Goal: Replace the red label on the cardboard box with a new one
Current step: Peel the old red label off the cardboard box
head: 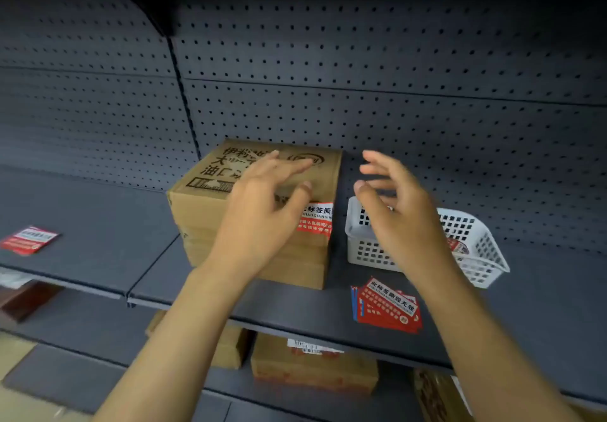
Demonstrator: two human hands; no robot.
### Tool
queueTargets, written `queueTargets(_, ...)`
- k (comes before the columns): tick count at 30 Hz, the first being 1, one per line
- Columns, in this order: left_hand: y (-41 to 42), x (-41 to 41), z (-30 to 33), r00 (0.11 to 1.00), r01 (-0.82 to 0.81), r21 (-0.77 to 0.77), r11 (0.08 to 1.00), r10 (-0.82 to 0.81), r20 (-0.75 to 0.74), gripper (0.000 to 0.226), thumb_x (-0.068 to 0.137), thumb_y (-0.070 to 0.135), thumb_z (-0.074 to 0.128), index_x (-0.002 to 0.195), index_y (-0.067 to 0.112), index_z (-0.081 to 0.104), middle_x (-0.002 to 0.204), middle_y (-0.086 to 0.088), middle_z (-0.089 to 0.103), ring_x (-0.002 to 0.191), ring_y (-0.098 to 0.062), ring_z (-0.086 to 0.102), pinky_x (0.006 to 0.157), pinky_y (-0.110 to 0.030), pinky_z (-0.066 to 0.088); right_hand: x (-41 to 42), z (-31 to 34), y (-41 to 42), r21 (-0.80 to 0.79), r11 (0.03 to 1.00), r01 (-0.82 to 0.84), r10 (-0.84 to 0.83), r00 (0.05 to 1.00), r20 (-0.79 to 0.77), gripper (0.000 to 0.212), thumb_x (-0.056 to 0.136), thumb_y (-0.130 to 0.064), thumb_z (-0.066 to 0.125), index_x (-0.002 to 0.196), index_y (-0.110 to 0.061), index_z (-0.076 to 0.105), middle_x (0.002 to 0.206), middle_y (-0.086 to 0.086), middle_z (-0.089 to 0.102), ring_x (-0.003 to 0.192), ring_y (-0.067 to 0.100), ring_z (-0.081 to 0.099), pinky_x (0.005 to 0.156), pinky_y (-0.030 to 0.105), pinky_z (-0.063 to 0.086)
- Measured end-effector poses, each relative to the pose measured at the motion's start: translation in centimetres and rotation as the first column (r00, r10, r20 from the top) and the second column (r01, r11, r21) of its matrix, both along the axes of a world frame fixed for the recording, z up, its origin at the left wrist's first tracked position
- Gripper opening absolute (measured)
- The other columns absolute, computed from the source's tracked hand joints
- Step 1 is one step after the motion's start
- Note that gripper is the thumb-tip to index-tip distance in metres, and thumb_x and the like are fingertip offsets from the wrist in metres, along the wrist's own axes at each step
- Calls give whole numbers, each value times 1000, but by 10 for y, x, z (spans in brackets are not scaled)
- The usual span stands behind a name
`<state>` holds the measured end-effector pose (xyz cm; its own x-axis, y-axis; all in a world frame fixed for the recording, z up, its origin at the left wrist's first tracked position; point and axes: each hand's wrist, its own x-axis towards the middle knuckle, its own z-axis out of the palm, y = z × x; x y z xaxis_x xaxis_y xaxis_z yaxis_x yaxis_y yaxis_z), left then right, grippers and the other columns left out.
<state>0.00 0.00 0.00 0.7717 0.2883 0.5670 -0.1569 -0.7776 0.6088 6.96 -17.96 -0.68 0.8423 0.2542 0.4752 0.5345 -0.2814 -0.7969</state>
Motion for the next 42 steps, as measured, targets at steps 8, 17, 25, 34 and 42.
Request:
queueTargets(8,19,23,-18,999,21,92,996,-17,-46,22,94,16,62,105,28,79,110,11,76,130,-8,54,115,-25,36,12,-16,13,-159,987,1,-7,999,-43,30,104,-27,52,128,-26,69,126,-10,66,99,-17,55,78,-1,43)
queueTargets(17,41,29,-22,987,-24,193,981,54,-153,26,94,27,58,111,33,77,118,18,75,126,-6,61,96,-23,46,9,-16,27,-332,942,51,-39,998,43,39,88,-57,56,98,-27,79,106,-13,70,97,5,67,79,37,59)
queueTargets(25,43,29,-22,984,-58,223,973,94,-154,23,92,34,59,106,40,77,114,26,73,110,-4,67,83,-23,48,14,-12,32,-266,963,-27,27,1000,-5,9,85,-30,78,83,-22,77,101,-12,70,99,4,66,80,18,54)
queueTargets(34,49,28,-20,979,27,236,971,23,-203,21,95,38,57,110,42,71,113,26,68,103,-3,65,80,-29,53,17,-9,25,-242,955,-171,146,982,-117,15,88,-26,77,83,-39,70,96,-20,70,107,1,58,92,20,45)
queueTargets(42,45,27,-18,970,8,285,958,62,-235,22,98,43,51,111,41,68,118,26,63,105,-4,63,72,-25,44,17,-6,28,-319,934,-159,128,985,-118,9,84,-35,79,86,-33,70,104,-9,63,116,-7,48,88,10,37)
